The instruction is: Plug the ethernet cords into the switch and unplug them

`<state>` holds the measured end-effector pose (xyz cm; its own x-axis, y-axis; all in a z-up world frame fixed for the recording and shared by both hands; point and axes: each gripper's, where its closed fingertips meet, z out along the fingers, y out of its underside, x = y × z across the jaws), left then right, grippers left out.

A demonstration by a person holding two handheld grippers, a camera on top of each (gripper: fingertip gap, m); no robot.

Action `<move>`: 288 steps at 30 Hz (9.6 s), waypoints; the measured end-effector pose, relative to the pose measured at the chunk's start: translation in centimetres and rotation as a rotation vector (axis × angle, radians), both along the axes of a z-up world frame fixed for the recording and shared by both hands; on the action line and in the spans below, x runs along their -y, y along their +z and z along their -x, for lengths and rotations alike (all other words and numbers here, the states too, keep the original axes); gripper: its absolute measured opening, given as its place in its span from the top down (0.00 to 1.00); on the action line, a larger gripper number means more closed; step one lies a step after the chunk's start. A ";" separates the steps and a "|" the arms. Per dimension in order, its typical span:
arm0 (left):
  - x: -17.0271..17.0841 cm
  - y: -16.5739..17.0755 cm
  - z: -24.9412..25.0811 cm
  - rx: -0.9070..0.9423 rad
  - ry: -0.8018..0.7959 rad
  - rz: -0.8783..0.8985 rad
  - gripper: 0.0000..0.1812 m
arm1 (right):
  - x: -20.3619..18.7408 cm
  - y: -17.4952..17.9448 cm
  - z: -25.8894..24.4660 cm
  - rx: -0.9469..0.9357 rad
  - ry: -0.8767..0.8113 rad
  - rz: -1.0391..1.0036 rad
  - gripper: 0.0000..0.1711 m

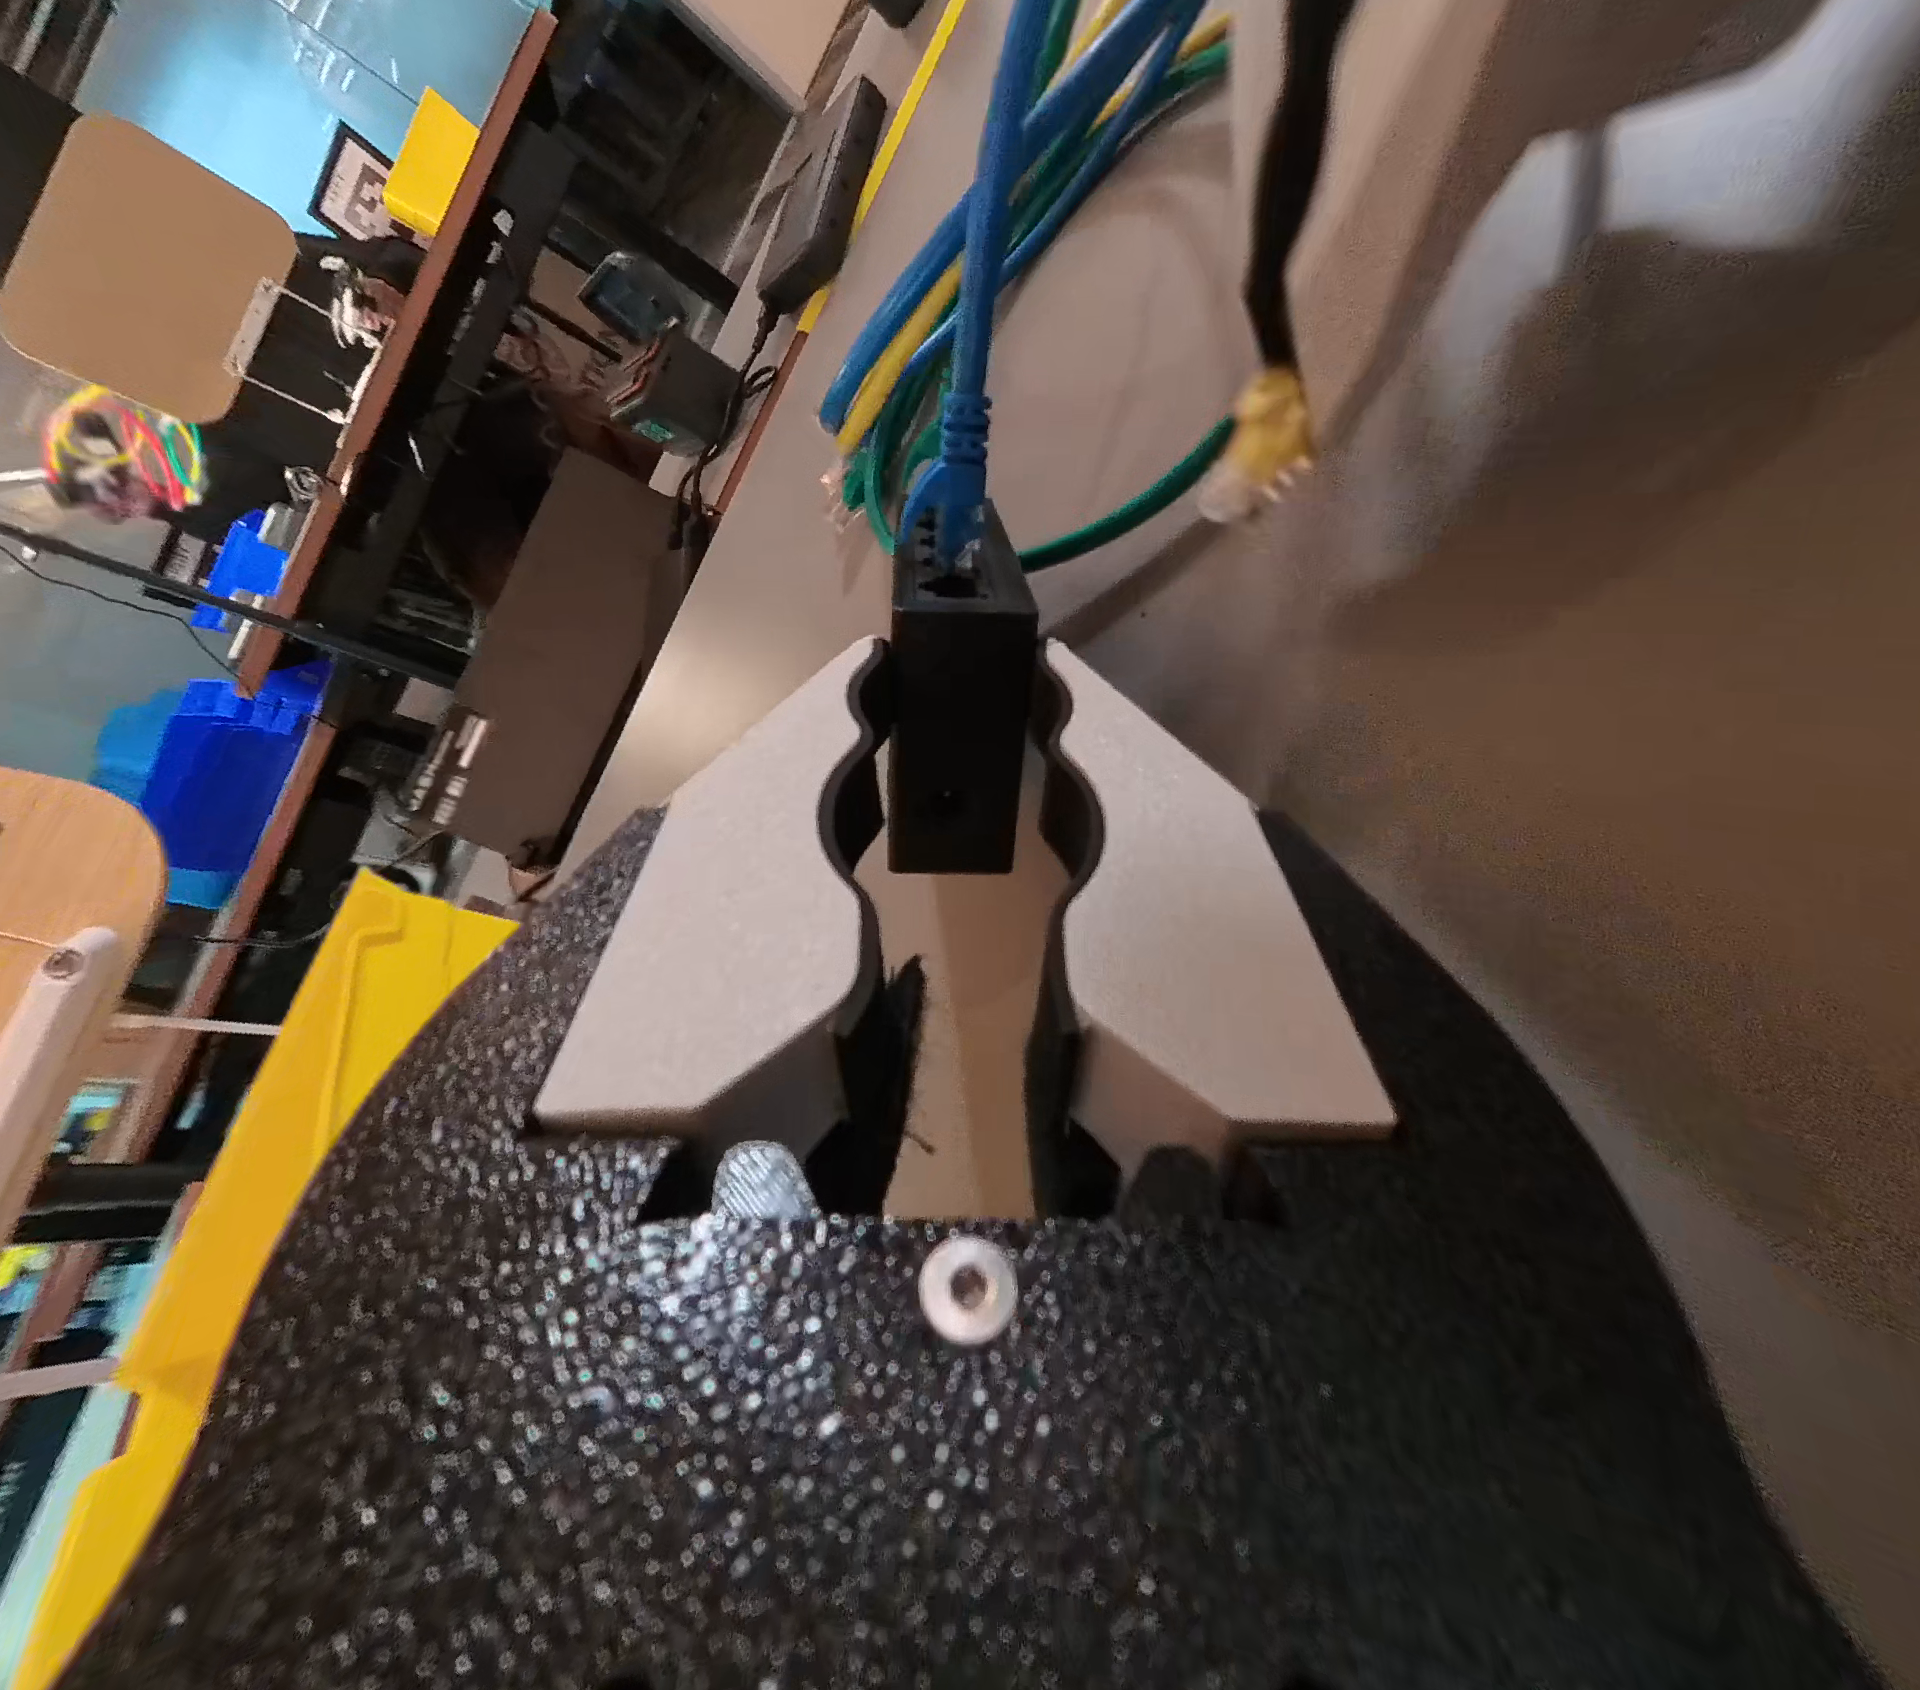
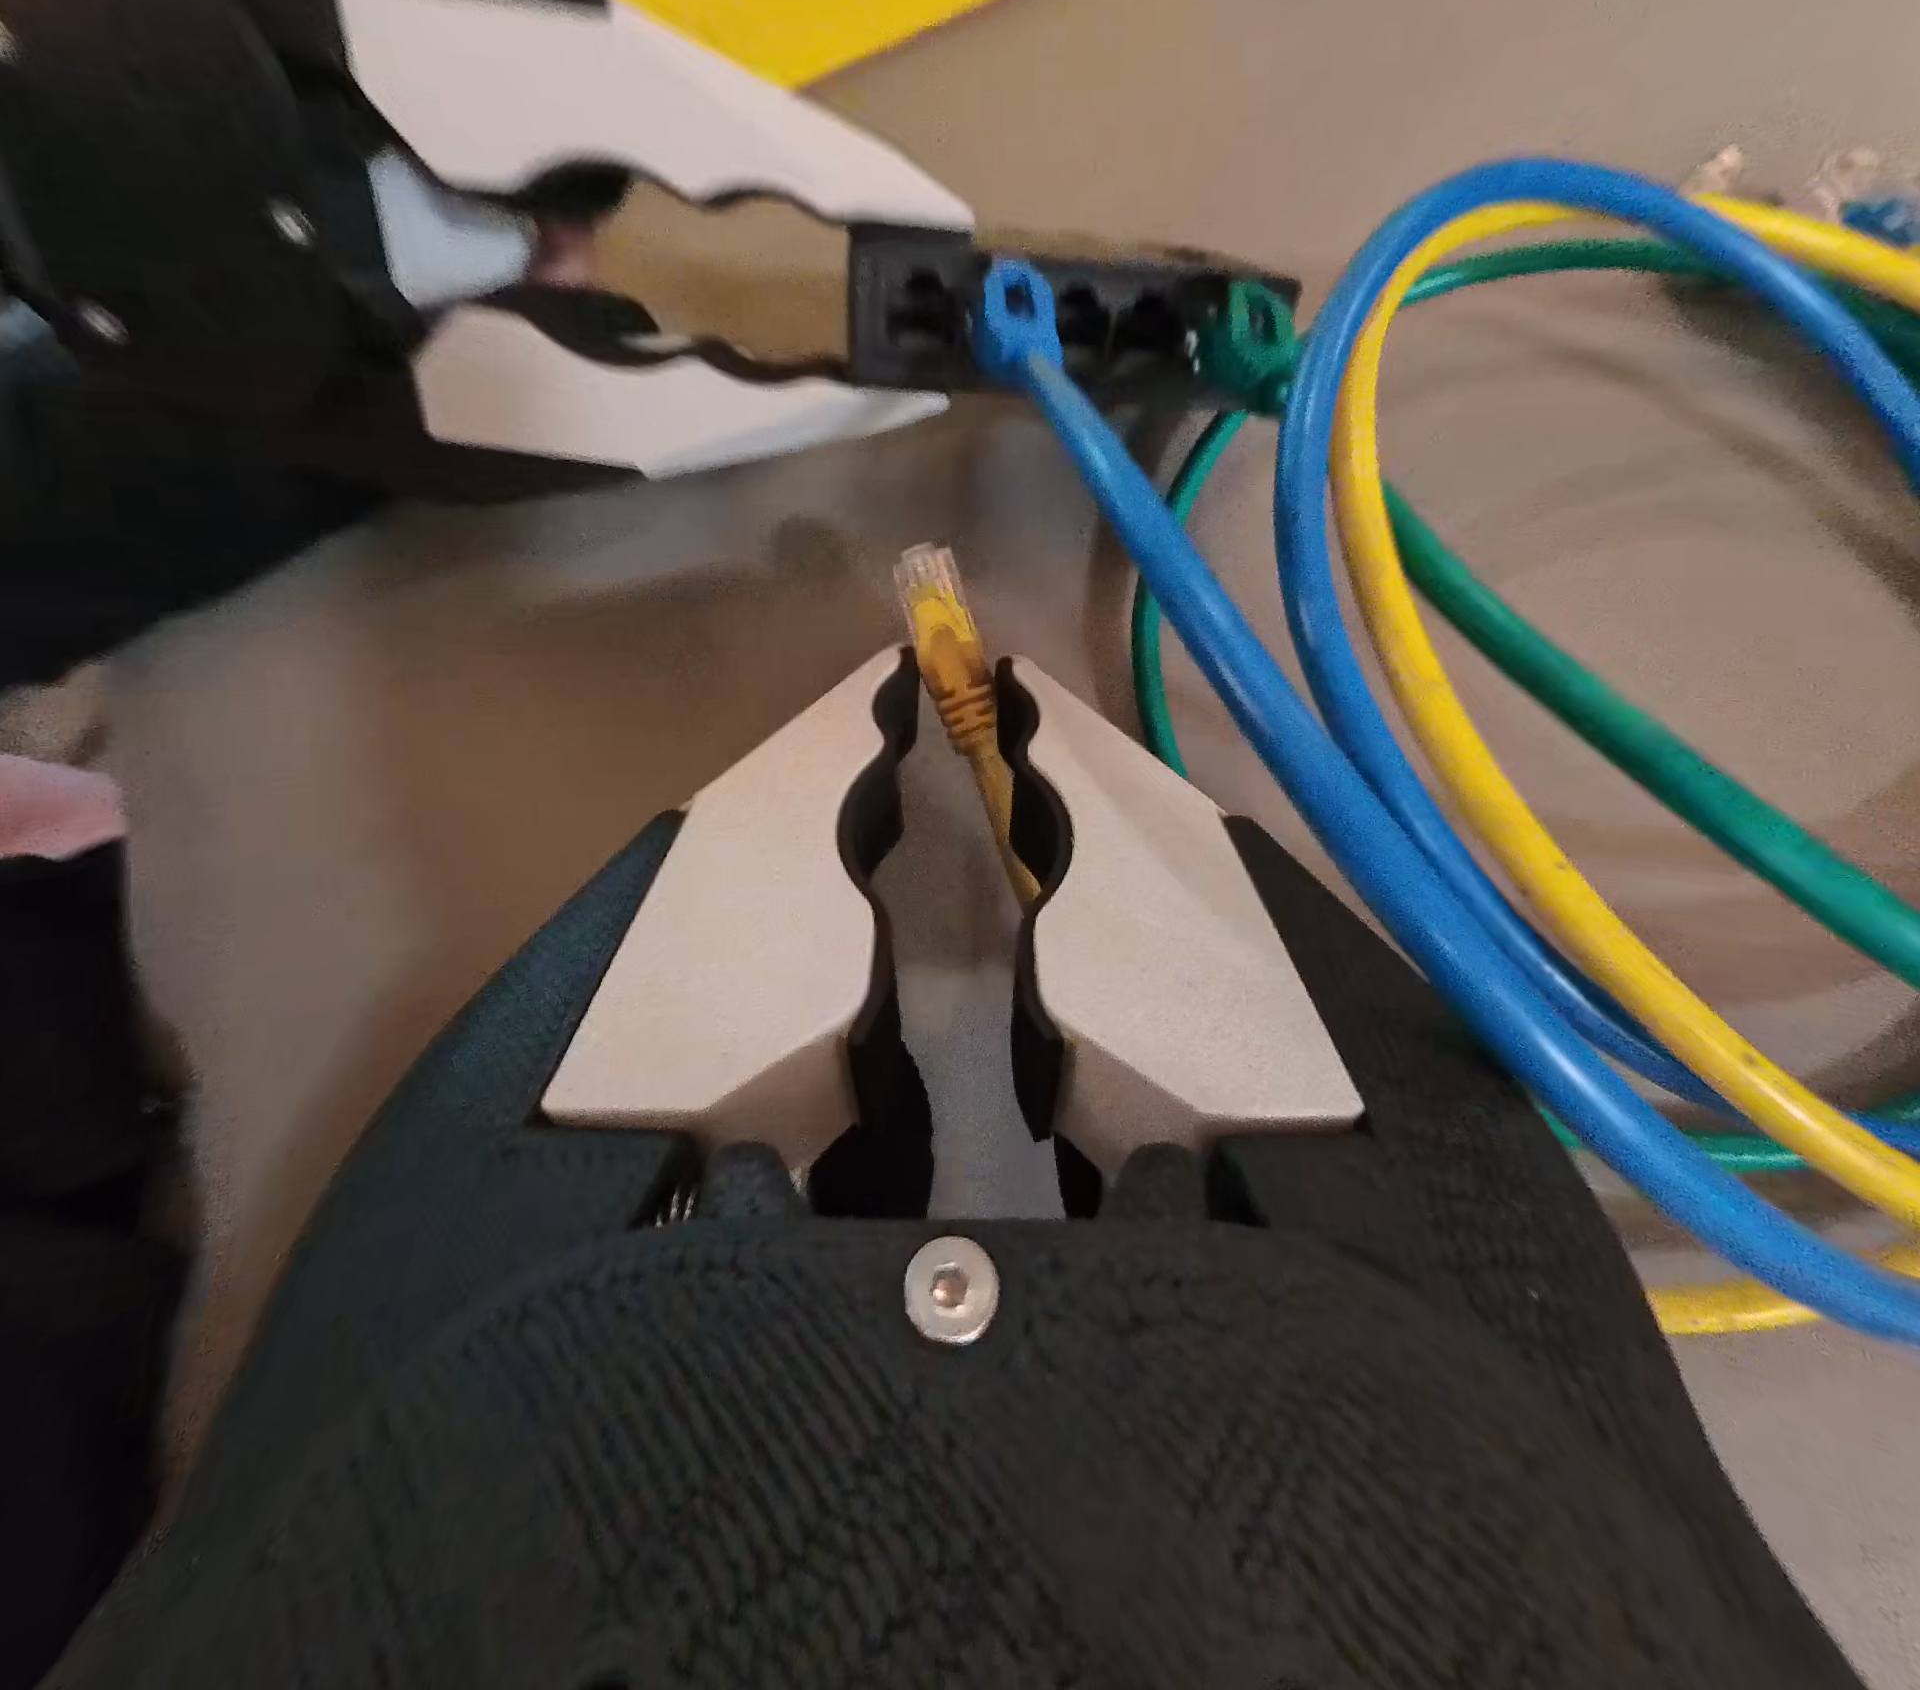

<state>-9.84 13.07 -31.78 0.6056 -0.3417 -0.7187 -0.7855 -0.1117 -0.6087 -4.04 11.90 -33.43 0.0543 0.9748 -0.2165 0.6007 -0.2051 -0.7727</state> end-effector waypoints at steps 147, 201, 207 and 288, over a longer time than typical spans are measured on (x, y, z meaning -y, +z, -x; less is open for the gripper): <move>-2.3 -0.1 0.0 -0.040 -0.115 -0.067 0.87 | -2.6 -2.4 -1.5 0.119 0.104 -0.387 0.90; -1.7 -0.7 -0.5 -0.171 -0.165 -0.081 0.87 | -1.4 -0.7 -1.1 -0.019 -0.064 -0.105 0.97; -1.5 -1.0 -0.3 -0.241 -0.192 -0.093 0.87 | -1.4 1.0 -1.7 -0.100 -0.142 0.019 0.98; -0.8 -1.4 -1.0 -0.365 -0.233 -0.103 0.87 | -1.3 1.9 -1.8 0.107 -0.166 0.062 0.98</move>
